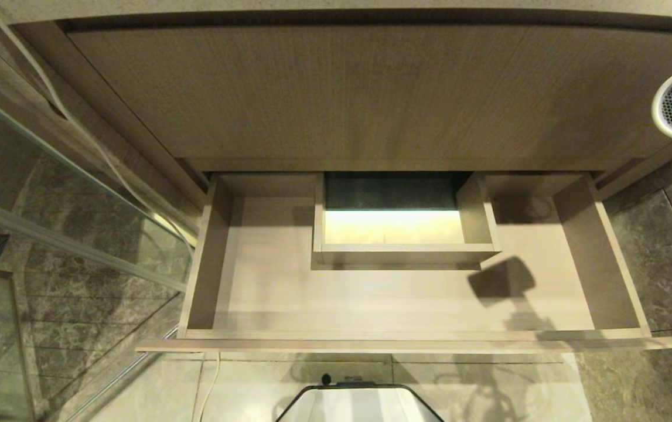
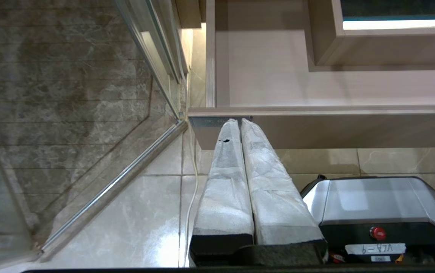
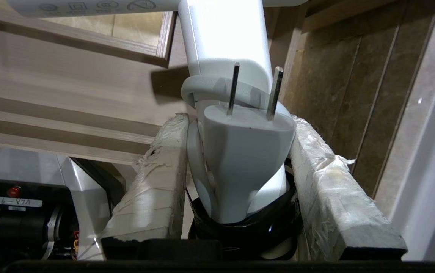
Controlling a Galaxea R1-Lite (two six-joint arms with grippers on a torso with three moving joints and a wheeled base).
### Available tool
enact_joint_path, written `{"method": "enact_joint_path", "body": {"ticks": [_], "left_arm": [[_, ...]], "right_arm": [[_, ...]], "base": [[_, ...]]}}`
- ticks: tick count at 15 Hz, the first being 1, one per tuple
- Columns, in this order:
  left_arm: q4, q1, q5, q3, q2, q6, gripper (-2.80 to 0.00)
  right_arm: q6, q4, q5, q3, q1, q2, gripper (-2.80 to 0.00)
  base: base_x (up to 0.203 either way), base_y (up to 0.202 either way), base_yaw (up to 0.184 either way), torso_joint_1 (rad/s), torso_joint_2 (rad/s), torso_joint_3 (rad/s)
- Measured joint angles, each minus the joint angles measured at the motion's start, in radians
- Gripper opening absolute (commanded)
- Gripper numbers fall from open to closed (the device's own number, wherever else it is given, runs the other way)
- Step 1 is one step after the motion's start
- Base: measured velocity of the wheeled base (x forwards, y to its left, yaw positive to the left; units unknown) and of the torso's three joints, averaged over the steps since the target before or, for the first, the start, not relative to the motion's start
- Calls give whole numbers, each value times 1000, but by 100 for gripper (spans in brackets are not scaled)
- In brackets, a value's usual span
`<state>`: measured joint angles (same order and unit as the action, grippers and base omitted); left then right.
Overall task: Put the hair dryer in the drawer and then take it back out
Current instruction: Put it into the drawer
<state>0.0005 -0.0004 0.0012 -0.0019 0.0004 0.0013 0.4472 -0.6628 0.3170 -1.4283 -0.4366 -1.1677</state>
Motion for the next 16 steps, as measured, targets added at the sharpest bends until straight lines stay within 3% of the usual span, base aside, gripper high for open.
{"method": "enact_joint_path", "body": {"ticks": [7,16], "left_arm": [[0,0,0,1,0,0,-280],[1,0,0,0,0,0,-280]], "right_arm": [[0,0,0,24,7,0,-280],[7,-1,-3,54,47,-56,-280]], "base": [[0,0,0,-244,409,184],[0,0,0,30,241,265]]}}
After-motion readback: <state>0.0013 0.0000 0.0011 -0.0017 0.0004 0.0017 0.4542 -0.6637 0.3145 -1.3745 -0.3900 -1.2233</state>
